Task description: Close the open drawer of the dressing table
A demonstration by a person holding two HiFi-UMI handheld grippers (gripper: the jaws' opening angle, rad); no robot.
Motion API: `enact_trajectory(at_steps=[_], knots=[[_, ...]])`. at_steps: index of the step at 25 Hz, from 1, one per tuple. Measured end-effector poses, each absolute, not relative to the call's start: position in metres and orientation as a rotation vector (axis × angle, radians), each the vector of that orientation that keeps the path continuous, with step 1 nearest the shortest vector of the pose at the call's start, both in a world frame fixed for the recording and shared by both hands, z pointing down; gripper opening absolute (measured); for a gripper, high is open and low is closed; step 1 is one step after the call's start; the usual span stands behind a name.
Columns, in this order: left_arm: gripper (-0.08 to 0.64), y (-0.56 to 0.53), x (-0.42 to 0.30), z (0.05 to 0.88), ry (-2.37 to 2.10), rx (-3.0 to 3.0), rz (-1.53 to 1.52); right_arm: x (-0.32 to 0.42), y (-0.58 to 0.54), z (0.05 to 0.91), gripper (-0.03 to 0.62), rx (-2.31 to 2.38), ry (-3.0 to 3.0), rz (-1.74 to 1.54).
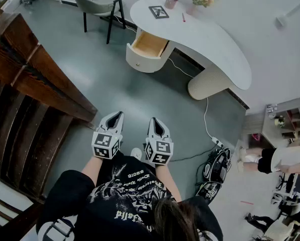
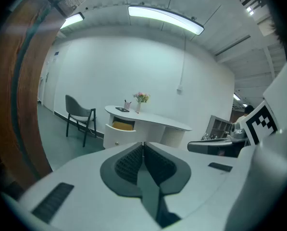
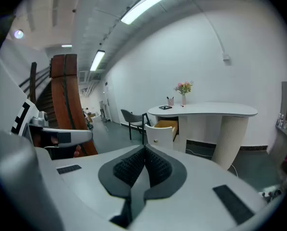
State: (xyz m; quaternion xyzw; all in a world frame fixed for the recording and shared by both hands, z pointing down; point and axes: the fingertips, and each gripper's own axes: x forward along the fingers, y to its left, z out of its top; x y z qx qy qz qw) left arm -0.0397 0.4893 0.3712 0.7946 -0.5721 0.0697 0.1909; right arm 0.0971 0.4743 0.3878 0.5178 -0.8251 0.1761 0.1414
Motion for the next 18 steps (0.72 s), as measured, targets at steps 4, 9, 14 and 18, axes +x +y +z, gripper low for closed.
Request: enact_trajectory(at_steps=[4,9,14,18], knots=[[0.031,0.49,-0.048,0.369,-1.595,2.238,0.198,0.093,0.475,0.388,0.026,1.515,-2.367,0.514],[0.031,0.488,-0.067,0.37,-1.591,2.252,0.196,0.081,0.473,0.385,0.026,1.574,-2.384,0.525],[0.032,0.481,-0.092,0.37,-1.577,2.288,0.198,0.066,0.467,0.381,0.026,1.631,-2.365,0.479],[0.032,0.471,-0.109,0.367,-1.576,2.345,0.22,0.06,0.463,0.378,0.026,1.698,-2.341,0.437]])
